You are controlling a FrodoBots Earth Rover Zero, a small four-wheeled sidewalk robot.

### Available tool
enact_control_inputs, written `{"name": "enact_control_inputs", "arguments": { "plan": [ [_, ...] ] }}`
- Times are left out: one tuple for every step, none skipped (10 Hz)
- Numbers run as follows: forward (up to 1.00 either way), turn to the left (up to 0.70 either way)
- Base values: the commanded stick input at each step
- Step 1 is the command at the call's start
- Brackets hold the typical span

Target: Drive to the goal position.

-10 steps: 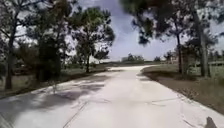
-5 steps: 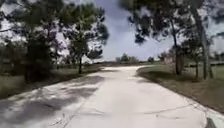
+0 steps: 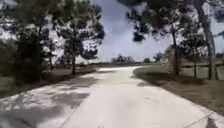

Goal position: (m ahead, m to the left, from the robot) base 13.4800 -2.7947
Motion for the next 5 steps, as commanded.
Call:
{"name": "enact_control_inputs", "arguments": {
  "plan": [
    [0.7, 0.0],
    [0.7, 0.0],
    [0.7, 0.0],
    [0.7, 0.0],
    [0.7, 0.0]
  ]
}}
